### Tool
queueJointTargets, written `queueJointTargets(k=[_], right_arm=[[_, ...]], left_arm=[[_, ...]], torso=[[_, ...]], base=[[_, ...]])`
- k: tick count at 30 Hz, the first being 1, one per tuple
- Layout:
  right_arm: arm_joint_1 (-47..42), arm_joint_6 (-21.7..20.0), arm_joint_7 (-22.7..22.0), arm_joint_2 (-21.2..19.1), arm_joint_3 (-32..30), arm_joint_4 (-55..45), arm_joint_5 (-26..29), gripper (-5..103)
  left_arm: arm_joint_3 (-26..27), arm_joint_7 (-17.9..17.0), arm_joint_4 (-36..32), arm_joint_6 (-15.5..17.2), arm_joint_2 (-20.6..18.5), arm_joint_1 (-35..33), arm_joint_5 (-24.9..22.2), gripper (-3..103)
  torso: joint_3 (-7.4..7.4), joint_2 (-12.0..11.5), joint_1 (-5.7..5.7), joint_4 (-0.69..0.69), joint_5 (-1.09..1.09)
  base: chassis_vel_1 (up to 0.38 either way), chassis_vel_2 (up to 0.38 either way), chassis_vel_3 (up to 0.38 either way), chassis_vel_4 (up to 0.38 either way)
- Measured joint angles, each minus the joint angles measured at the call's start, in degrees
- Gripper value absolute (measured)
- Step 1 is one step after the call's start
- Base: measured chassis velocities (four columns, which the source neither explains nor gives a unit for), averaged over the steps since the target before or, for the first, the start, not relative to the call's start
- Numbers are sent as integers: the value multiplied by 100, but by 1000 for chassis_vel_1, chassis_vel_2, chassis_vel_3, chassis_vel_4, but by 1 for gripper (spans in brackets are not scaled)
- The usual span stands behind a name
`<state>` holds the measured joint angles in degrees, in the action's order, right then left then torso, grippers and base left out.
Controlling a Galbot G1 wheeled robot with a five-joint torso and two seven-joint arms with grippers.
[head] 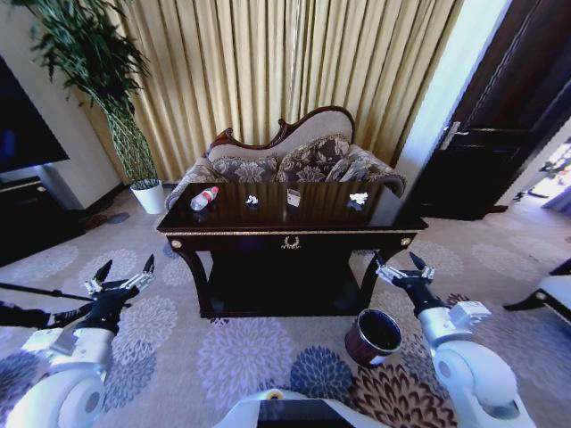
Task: Move to the front of the table and place the trash on the table into the trash bin.
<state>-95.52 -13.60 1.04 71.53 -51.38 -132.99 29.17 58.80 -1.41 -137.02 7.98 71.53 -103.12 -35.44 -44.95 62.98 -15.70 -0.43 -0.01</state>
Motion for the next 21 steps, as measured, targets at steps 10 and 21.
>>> queueJointTargets(k=[10,21], right_arm=[[7,2,-4,-19,4,-25,2,100],[-6,74,51,-13,31,-30,-139,100]], left_arm=[[-3,6,-11,-12,15,-11,2,100],[-6,4,-43,-14,21,-10,0,100]], torso=[[0,0,0,1,-1],[-2,-2,-5,1,0]], base=[[-183,189,181,-184],[-142,139,151,-136]])
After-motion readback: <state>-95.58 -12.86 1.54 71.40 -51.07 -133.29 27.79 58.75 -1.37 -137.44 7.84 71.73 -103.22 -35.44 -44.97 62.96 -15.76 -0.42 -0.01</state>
